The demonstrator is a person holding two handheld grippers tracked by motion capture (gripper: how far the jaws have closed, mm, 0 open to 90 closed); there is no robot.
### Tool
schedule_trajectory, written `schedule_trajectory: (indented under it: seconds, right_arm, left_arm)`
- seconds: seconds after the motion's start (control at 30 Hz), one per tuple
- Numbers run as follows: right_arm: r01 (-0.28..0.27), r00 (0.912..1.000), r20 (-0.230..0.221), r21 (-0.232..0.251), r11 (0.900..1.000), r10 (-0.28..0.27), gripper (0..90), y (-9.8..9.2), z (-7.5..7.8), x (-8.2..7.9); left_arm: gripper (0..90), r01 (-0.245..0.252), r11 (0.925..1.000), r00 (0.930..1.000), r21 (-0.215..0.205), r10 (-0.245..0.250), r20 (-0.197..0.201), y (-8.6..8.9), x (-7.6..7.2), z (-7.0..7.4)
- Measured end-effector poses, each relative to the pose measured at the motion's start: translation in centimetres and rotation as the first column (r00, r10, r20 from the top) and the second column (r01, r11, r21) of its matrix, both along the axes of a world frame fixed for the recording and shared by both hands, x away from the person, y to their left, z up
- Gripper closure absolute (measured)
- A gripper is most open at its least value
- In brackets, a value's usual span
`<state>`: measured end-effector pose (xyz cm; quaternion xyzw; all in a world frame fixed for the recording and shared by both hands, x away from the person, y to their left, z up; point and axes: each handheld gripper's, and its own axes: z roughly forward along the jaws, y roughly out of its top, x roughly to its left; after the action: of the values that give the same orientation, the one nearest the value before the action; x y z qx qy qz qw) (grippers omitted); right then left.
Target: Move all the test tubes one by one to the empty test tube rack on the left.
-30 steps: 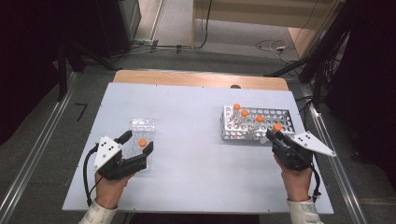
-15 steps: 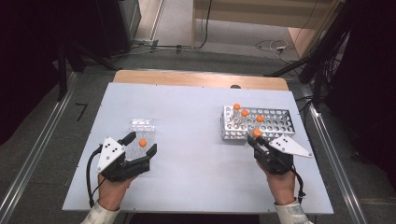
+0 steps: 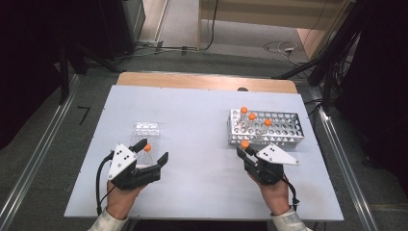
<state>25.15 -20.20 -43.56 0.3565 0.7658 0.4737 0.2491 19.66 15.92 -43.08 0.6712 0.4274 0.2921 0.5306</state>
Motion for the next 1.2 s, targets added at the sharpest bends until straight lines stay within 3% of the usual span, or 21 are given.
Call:
schedule_trajectory:
  seconds: [0.37, 0.57, 0.93, 1.2]
  right_arm:
    - [-0.086, 0.9961, -0.015, -0.006, 0.996, 0.086, 71.9, 2.7, -0.4, -0.9]
    - [-0.143, 0.9895, -0.019, -0.017, 0.99, 0.143, 71.9, 4.4, -0.7, -1.6]
    - [-0.215, 0.9761, -0.039, -0.028, 0.976, 0.214, 71.9, 6.8, -1.4, -2.4]
    - [-0.249, 0.9677, -0.049, -0.034, 0.968, 0.247, 71.9, 8.2, -1.8, -2.7]
  left_arm:
    - [21.1, 0.056, 0.9984, 0.9984, 0.007, -0.056, -0.001, -1.7, -0.3, -0.1]
    - [21.2, 0.094, 0.9955, 0.9955, 0.006, -0.094, 0.006, -2.9, -0.7, 0.1]
    - [24.3, 0.174, 0.9845, 0.9847, 0.015, -0.175, 0.001, -5.3, -0.8, -0.3]
    - [28.5, 0.207, 0.978, 0.9783, 0.024, -0.207, -0.008, -6.4, -0.7, -0.7]
